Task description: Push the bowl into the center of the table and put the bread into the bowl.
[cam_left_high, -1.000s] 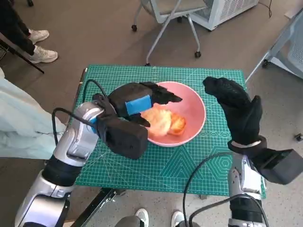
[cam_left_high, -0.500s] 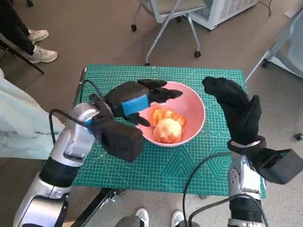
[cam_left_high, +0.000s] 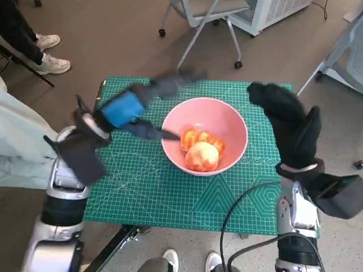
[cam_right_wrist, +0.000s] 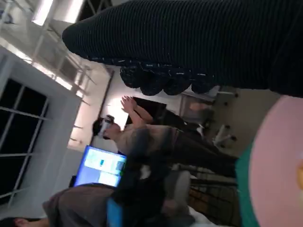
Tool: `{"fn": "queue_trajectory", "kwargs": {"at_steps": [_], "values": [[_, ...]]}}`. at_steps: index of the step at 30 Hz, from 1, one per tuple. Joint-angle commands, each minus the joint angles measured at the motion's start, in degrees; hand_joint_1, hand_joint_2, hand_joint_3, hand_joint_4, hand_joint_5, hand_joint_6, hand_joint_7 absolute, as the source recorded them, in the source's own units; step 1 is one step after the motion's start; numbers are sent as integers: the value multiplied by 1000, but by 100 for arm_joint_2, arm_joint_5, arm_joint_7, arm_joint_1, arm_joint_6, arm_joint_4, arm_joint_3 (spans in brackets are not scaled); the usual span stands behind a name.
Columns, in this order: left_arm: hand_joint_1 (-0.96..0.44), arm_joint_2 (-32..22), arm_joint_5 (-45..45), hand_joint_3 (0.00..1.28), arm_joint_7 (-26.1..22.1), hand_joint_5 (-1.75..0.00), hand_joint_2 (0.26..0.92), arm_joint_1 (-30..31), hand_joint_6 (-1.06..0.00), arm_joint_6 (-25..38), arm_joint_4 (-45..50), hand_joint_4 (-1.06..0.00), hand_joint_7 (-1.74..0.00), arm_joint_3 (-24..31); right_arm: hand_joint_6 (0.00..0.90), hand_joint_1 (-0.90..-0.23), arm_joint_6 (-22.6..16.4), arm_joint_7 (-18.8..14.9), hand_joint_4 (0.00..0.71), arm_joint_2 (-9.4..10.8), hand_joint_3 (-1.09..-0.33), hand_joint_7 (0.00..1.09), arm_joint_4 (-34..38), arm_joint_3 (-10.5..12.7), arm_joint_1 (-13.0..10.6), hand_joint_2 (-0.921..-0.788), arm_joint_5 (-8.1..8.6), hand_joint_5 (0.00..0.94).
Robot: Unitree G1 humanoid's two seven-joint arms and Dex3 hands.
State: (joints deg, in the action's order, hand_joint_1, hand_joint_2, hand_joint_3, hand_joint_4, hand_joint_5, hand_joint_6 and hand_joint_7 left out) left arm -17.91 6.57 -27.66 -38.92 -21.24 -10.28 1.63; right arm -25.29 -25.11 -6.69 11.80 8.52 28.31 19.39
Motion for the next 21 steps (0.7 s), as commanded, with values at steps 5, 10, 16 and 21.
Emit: {"fn": "queue_trajectory", "kwargs": {"at_steps": [5,10,16,21], "values": [[-627,774,1040,305,153,-9,919,242,-243,-496,-316,-101,-16,435,60,-675,137,475,197,-89,-829,550,-386,-46,324,-921,-461,2],[-640,875,1417,325,-180,-8,921,346,-239,-515,-215,-101,-16,408,57,-679,-108,522,195,-116,-819,552,-219,-37,489,-921,-616,1],[-611,990,1605,318,-372,-2,921,412,-232,-470,-91,-90,-16,354,55,-682,-282,516,189,-179,-810,547,-28,-34,587,-921,-673,0],[-622,1037,1234,313,-258,-1,921,435,-224,-798,-93,-86,-13,307,57,-686,-201,538,187,-212,-806,539,-99,-49,560,-921,-670,0]]}}
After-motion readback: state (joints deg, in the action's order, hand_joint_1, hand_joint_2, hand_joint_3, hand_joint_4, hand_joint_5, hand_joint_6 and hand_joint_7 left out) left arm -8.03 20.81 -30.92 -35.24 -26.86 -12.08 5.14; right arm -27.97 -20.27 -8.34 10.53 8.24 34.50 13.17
